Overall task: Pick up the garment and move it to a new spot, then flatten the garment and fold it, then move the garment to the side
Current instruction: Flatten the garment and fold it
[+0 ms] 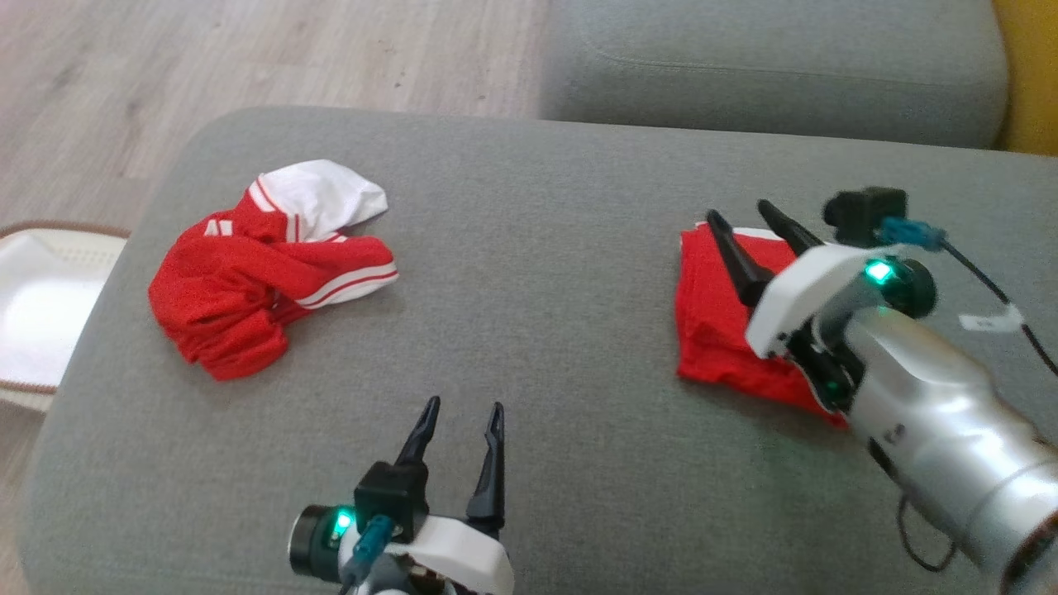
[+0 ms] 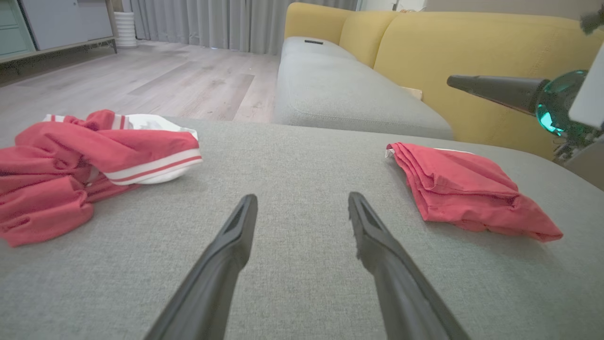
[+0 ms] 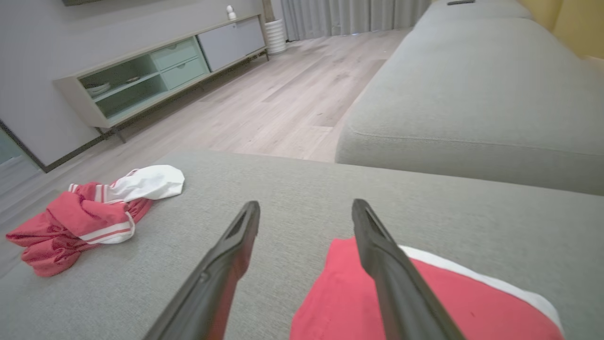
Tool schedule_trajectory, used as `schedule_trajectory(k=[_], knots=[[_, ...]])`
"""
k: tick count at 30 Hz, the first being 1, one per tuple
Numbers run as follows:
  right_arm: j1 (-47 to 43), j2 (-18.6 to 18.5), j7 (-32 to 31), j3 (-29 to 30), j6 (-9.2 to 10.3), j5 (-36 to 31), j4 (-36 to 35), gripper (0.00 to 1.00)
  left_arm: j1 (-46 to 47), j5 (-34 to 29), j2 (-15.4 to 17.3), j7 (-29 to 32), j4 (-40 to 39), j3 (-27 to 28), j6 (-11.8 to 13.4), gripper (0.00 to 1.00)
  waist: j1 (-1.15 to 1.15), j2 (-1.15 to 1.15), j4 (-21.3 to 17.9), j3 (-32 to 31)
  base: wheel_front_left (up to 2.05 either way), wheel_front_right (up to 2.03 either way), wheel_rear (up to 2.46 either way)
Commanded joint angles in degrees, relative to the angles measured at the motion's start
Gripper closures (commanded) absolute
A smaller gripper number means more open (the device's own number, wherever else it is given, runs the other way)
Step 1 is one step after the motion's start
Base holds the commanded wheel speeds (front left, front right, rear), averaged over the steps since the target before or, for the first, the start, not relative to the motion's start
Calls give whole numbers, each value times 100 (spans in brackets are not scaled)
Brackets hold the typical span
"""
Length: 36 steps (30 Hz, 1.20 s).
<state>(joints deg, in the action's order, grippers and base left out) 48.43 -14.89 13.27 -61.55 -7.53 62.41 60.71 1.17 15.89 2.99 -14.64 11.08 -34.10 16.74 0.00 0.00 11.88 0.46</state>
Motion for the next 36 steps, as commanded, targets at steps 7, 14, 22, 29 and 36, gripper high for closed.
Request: schedule_trajectory(k=[7, 14, 22, 29, 36], knots=[[-480, -704, 169, 568, 4, -658, -796, 0, -60, -28, -12, -36, -320, 599, 120, 0, 0, 0, -468, -156, 0, 0, 0], [-1679, -826, 172, 2249, 4, -2034, -1910, 0, -382, -271, -6, -36, -407, 1187, 90, 0, 0, 0, -909, -297, 0, 0, 0], [-3381, -187, 172, 4292, 4, -3837, -3196, 0, -743, -430, -8, -36, -603, 1640, -16, 0, 0, 0, -1119, -512, 0, 0, 0], [-4607, 448, 173, 5085, 4, -4687, -4273, 0, -1106, -505, -10, -36, -778, 1825, -108, 0, 0, 0, -1102, -718, 0, 0, 0], [-5156, 625, 173, 5218, 4, -4971, -4618, 0, -1387, -734, -11, -36, -879, 1905, -210, 0, 0, 0, -1087, -829, 0, 0, 0]])
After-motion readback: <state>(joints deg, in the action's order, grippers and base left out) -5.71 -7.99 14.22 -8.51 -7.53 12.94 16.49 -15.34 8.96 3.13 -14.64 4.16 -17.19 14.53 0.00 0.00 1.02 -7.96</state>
